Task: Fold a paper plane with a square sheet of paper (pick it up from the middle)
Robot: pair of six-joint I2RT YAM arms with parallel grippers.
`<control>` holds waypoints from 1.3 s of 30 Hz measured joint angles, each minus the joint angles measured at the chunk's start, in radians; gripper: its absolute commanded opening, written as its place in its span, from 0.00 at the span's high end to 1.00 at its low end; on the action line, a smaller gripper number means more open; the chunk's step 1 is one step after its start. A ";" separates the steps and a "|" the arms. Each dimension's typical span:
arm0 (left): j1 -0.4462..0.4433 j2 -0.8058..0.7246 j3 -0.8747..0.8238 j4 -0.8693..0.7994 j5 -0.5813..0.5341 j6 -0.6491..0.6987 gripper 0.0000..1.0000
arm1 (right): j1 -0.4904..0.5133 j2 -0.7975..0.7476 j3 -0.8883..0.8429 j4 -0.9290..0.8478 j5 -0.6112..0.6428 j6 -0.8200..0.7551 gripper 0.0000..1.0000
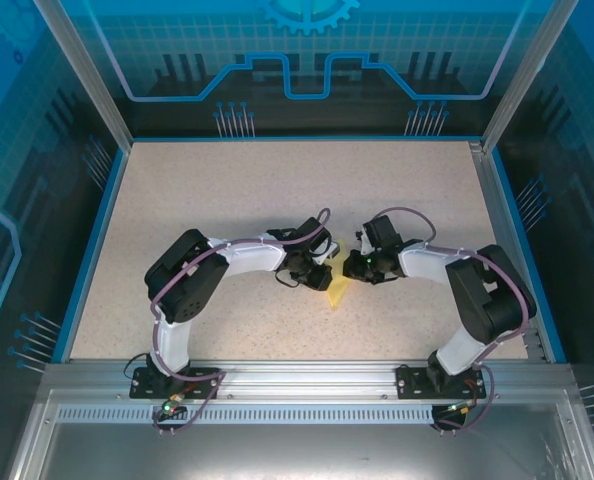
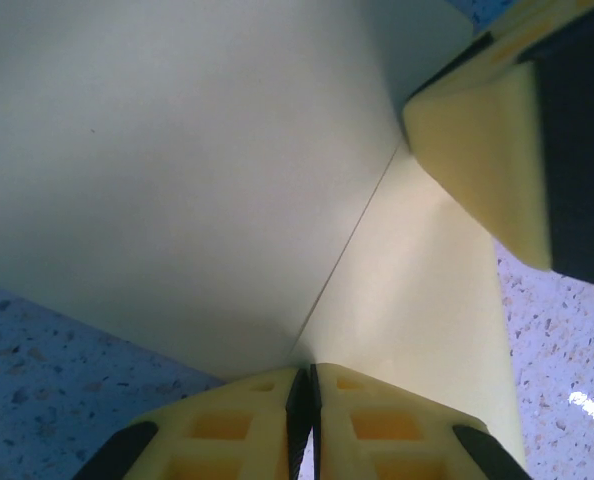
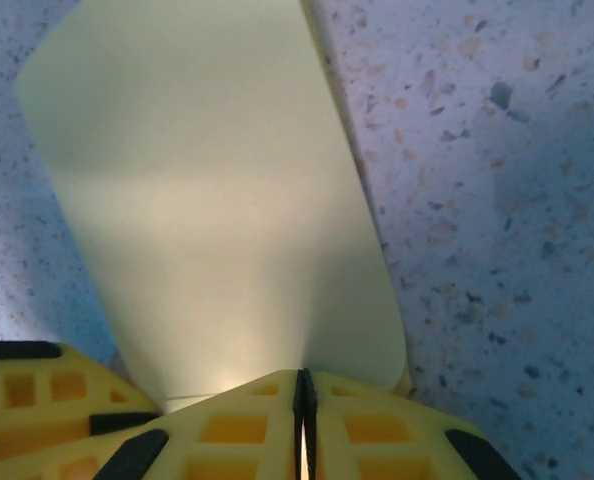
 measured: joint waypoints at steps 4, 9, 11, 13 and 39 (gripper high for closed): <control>0.000 0.000 0.000 0.000 0.000 0.002 0.85 | -0.010 0.024 0.023 -0.003 -0.008 -0.011 0.88; 0.000 0.000 0.000 0.000 0.000 0.018 0.85 | -0.030 0.026 0.027 -0.011 -0.013 -0.014 0.88; 0.000 0.000 0.000 0.000 0.000 0.019 0.85 | -0.049 0.026 0.027 -0.012 -0.014 -0.015 0.87; 0.000 0.000 0.000 0.000 0.000 0.019 0.85 | -0.067 0.026 0.027 -0.012 -0.014 -0.015 0.87; 0.002 0.008 0.012 -0.011 0.008 0.019 0.85 | 0.087 -0.142 -0.159 0.118 -0.066 0.101 0.88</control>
